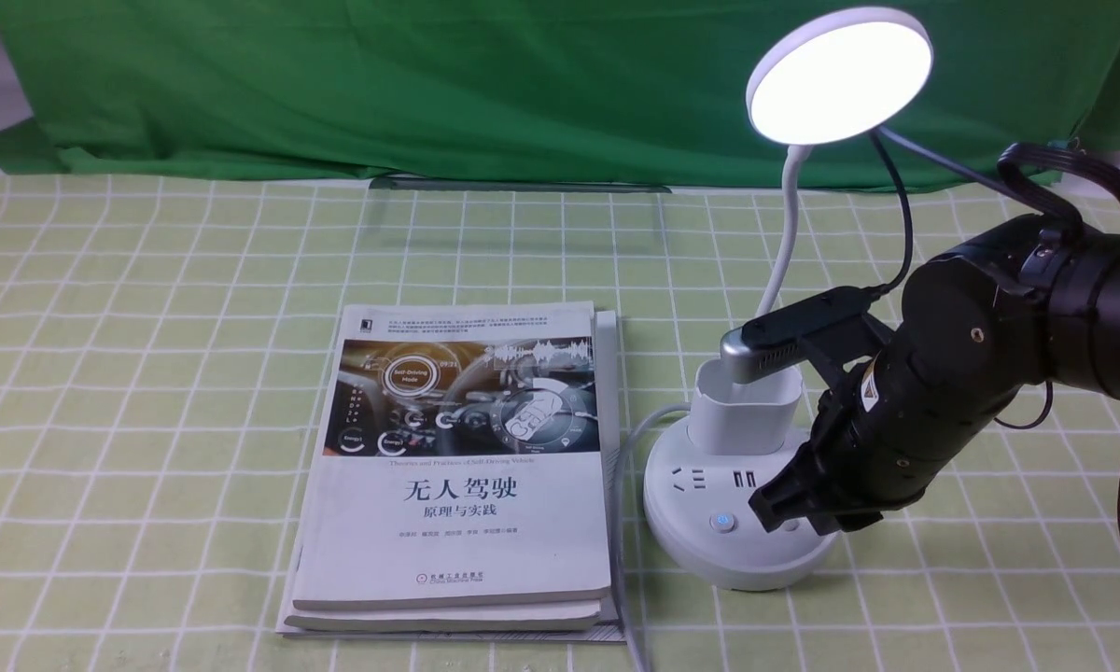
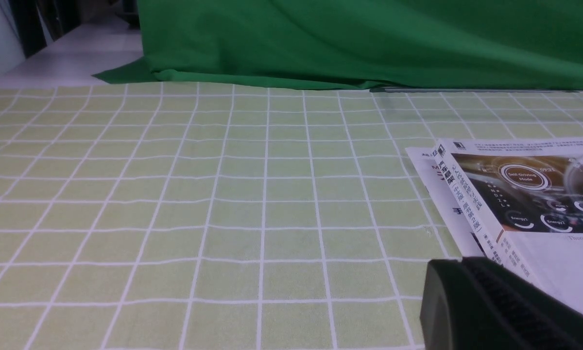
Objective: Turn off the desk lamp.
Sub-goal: Use the right arm to press the button switch on the lamp holder
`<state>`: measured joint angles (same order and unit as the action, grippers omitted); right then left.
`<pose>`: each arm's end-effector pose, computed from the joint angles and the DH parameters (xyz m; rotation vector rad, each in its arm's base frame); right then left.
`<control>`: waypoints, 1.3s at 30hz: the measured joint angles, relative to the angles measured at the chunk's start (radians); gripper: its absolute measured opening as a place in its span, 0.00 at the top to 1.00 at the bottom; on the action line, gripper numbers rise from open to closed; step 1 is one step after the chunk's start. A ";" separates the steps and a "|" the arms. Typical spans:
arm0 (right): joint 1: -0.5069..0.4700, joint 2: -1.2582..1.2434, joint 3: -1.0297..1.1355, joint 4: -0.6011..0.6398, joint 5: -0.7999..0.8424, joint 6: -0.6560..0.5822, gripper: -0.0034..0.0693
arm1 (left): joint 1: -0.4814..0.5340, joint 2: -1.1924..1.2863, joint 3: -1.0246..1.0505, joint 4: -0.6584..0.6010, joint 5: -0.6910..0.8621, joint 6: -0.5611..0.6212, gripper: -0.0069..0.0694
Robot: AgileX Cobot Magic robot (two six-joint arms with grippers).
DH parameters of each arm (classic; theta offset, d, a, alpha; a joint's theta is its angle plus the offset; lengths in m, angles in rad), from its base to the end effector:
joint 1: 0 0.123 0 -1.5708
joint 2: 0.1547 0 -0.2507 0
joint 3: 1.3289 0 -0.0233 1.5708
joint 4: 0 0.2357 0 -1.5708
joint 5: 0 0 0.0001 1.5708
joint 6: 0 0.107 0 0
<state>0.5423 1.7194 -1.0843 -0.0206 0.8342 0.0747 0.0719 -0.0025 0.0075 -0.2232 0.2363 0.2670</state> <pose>0.2648 0.1577 0.1543 -0.7027 2.8714 0.0616 0.0910 0.0010 0.1877 0.0194 1.7191 0.0456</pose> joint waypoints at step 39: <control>0.010 0.015 -0.032 0.030 -0.056 -0.003 0.91 | 0.000 0.000 0.000 0.000 0.000 0.000 0.91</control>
<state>0.5523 1.7340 -1.1160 0.0095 0.7782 0.0720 0.0719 -0.0025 0.0075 -0.2232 0.2363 0.2670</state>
